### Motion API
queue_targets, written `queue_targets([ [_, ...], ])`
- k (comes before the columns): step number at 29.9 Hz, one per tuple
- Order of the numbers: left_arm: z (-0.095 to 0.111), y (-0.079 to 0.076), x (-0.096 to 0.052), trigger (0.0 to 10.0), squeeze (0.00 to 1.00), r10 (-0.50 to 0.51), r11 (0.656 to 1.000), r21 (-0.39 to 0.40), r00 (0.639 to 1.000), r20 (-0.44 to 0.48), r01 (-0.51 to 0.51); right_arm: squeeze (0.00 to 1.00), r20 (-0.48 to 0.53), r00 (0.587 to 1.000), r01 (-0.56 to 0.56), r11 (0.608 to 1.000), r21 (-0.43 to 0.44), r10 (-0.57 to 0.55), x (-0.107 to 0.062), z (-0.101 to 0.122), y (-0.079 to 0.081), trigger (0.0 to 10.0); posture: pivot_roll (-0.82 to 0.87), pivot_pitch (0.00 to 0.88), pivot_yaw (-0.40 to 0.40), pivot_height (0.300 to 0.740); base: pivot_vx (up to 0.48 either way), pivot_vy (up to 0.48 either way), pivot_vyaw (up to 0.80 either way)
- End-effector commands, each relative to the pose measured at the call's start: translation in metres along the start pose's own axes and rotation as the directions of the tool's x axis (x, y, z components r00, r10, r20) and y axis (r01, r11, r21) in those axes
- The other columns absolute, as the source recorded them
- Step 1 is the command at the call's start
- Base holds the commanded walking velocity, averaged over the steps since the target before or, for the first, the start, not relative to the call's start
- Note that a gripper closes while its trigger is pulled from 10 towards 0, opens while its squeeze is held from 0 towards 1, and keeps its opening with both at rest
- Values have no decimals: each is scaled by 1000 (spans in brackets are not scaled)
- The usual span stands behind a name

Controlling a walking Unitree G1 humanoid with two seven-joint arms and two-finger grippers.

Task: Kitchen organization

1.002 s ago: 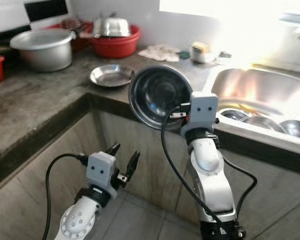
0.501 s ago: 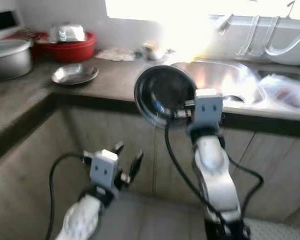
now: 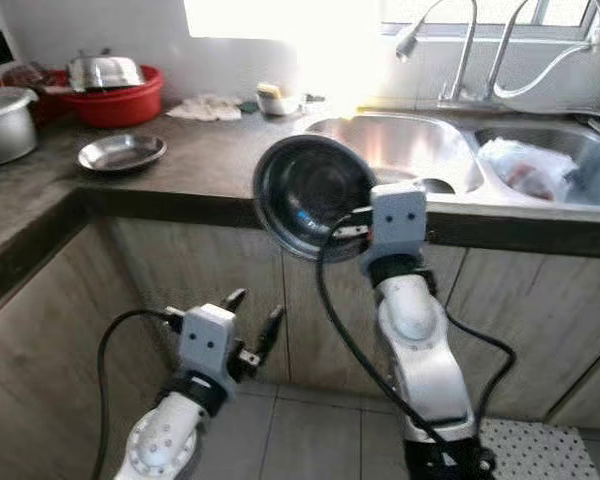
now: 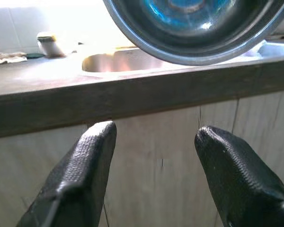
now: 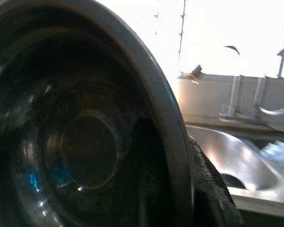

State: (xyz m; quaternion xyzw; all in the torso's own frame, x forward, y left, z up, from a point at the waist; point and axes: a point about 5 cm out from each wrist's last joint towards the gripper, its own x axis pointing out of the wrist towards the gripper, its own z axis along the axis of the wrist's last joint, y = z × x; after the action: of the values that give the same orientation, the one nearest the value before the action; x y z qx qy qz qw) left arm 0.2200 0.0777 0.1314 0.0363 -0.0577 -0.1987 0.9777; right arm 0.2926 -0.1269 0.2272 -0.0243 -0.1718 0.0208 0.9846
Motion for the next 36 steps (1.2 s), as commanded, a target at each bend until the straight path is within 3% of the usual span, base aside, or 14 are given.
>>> queue_targets([
  [1, 0, 5, -1, 10000, 0, 8, 1000, 13, 1000, -8, -8, 0, 19, 1000, -20, 1000, 12, 20, 2, 5, 7, 10000, 38, 53, -34, 740, 326, -349, 0],
  [10, -2, 8, -1, 10000, 0, 47, 999, 15, 999, -23, -47, 0, 11, 1000, -18, 1000, 16, 17, 2, 4, 6, 10000, 38, 47, -37, 740, 322, -170, 0],
  [22, -1, 8, 0, 10000, 0, 42, 999, -13, 999, -10, -42, 0, 12, 1000, -9, 999, 51, 8, 7, 7, 1, 10000, 36, 38, -39, 740, 0, 0, -189],
  [36, 3, 10, 1, 10000, 0, 50, 999, -8, 999, 9, -50, 0, 43, 999, -11, 1000, 19, 10, 18, 14, -4, 10000, 36, 50, -39, 740, 447, 0, -57],
])
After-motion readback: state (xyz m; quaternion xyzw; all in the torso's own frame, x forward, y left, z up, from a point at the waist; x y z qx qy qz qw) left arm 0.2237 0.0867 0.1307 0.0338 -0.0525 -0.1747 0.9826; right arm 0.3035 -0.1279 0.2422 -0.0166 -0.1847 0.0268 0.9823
